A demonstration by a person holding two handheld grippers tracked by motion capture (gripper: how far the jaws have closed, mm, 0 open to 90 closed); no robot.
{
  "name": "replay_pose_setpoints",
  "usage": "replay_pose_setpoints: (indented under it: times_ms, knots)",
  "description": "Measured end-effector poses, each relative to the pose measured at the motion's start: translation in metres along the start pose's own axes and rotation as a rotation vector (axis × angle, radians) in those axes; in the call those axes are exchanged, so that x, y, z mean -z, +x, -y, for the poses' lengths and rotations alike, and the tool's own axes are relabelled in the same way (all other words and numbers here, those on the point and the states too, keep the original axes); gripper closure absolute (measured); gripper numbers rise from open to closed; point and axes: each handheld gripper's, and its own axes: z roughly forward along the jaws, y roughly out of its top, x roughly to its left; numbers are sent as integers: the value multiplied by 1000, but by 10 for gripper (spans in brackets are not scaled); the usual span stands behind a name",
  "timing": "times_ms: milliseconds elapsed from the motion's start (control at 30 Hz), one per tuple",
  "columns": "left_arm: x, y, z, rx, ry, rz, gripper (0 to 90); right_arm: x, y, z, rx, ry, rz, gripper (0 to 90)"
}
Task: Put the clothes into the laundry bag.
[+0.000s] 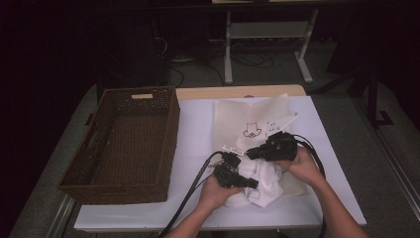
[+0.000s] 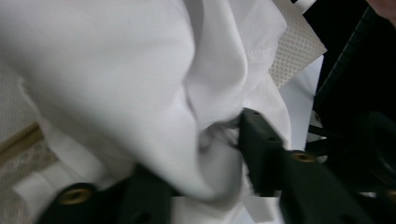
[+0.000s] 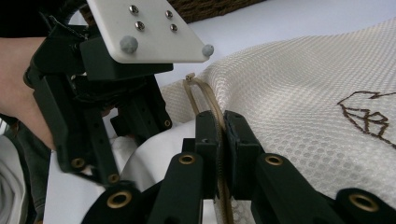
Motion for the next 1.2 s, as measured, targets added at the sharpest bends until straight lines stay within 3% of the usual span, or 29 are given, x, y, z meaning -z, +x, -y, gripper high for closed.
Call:
replay_pose_setpoints:
  times_ms: [67, 233, 267, 400, 433, 533, 633, 833, 933, 1133, 1200]
  knots:
    - [1, -1, 0, -6, -33, -10, 784, -1, 1, -1, 6, 7, 0, 845]
    - [13, -6, -3, -25, -110, -27, 809, 4, 11, -6, 39, -5, -13, 844]
    - [19, -5, -5, -16, -153, -35, 811, 5, 12, -6, 40, -6, -14, 845]
    - [26, -4, -6, 20, -190, -7, 813, 8, 13, -5, 36, -16, -20, 844]
    - [28, -6, -4, 3, -191, -26, 814, 8, 14, -5, 35, -16, -22, 844]
    - [30, -8, -2, -1, -195, -29, 816, 9, 15, -5, 36, -16, -26, 844]
    - [32, -9, -1, 13, -187, 15, 815, 11, 16, -5, 38, -19, -32, 844]
    - [31, -13, -1, -6, -195, -4, 815, 11, 17, -6, 41, -24, -37, 844]
    - [24, -7, -4, -2, -196, -11, 815, 11, 15, -5, 41, -20, -37, 844]
    - [12, 16, -10, 42, -236, -99, 814, 16, 7, 1, 10, -11, -18, 844]
    - [9, 19, -11, 54, -239, -109, 812, 15, 6, 3, -5, -4, -15, 844]
